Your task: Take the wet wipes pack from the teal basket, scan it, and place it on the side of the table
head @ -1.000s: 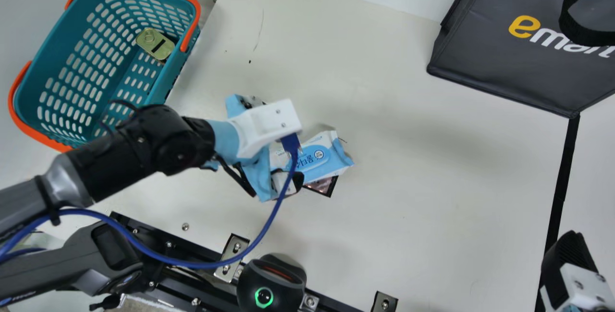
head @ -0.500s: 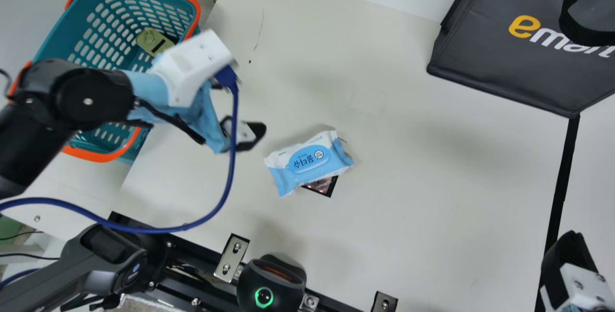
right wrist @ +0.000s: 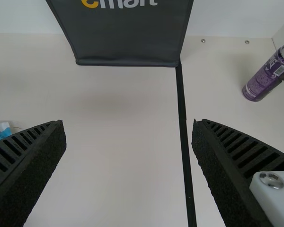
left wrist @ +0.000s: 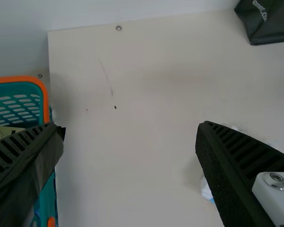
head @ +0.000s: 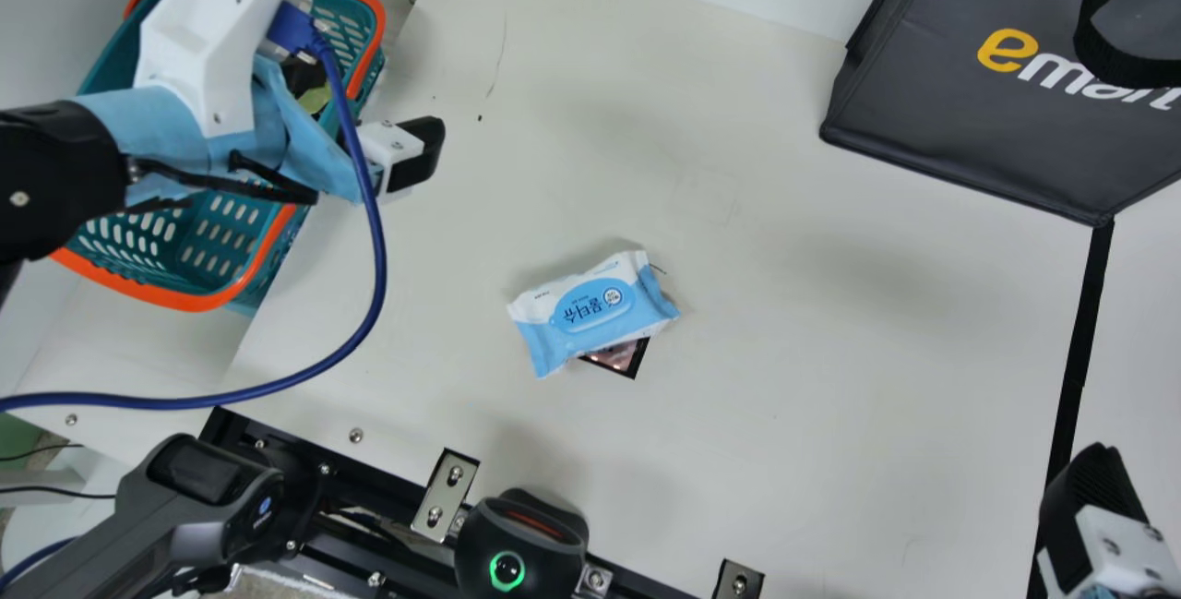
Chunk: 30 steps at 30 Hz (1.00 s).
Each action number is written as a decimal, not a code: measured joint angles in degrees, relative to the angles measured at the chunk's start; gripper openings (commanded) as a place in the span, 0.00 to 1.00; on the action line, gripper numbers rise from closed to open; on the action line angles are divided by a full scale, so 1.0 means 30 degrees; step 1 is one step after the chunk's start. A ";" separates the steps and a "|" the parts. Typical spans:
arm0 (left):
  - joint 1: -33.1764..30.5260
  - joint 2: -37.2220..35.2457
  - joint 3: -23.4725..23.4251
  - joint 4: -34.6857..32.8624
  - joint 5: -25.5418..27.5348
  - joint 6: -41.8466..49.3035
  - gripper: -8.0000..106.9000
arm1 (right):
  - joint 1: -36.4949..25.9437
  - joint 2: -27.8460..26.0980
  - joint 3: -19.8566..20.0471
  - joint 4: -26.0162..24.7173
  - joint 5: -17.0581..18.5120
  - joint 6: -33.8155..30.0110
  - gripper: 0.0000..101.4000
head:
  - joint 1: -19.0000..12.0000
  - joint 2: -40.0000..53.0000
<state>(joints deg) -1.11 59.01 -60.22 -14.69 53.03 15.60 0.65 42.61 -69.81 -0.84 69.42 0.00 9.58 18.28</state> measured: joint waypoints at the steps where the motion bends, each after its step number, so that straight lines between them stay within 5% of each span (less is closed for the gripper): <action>1: 0.0000 0.0000 0.0000 0.0000 0.0000 0.0000 0.85 | 0.0000 0.0000 0.0000 0.0000 0.0000 0.0000 0.94 | 0.0000 0.0000; 18: 0.0000 0.0000 0.0000 0.0000 0.0000 0.0000 0.85 | 0.0000 0.0000 0.0000 0.0000 0.0000 0.0000 0.94 | 0.0000 -0.6533; 30: -0.0972 -0.0075 0.0073 0.0535 0.0033 -0.0447 0.85 | 0.0000 0.0000 0.0000 0.0000 0.0000 0.0000 0.94 | 0.0000 -0.6621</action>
<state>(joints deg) -4.02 58.78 -60.00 -13.09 53.13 14.26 0.65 42.61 -69.81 -0.84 69.42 0.00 9.58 -1.58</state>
